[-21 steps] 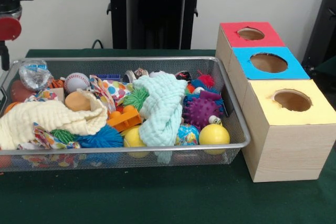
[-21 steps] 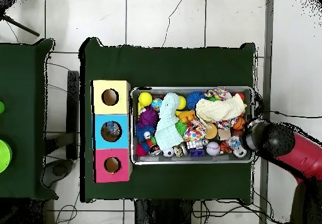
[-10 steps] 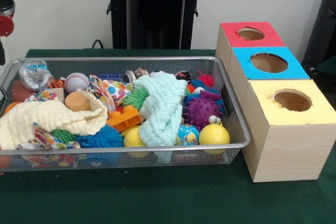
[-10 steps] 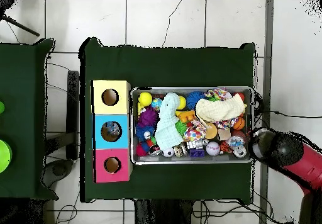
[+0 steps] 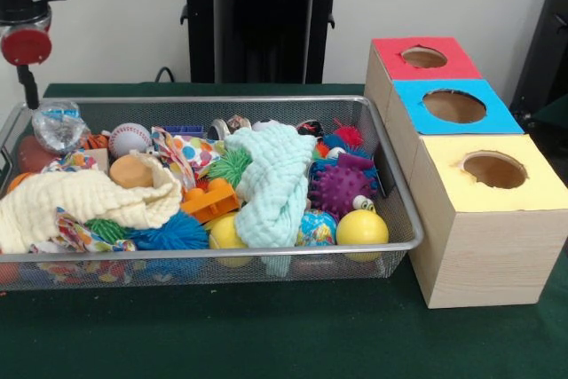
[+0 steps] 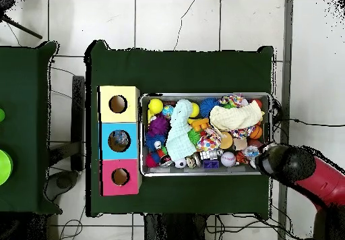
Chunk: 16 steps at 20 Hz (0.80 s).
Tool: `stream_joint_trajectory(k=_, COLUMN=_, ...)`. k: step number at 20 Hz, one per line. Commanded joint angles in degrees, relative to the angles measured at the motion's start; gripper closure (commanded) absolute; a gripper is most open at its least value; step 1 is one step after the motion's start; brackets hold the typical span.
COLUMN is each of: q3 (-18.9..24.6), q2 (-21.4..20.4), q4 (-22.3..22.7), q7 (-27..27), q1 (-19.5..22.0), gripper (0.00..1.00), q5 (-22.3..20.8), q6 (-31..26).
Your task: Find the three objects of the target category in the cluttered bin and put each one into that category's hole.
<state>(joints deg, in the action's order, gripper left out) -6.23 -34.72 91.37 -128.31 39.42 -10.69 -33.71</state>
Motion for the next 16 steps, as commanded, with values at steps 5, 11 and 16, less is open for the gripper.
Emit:
stream_joint_trajectory(k=5, q3=2.3, q2=-0.7, q4=6.6, q7=0.9, q1=-2.2, gripper=0.0, q5=-2.7, q6=-0.5)
stream_joint_trajectory(k=11, q3=2.4, q2=-0.4, q4=7.6, q7=0.5, q1=-2.1, gripper=0.0, q5=-2.6, q6=1.2)
stream_joint_trajectory(k=16, q3=3.4, q2=0.7, q4=7.8, q7=0.9, q1=-1.5, gripper=0.0, q5=-2.6, q6=2.8)
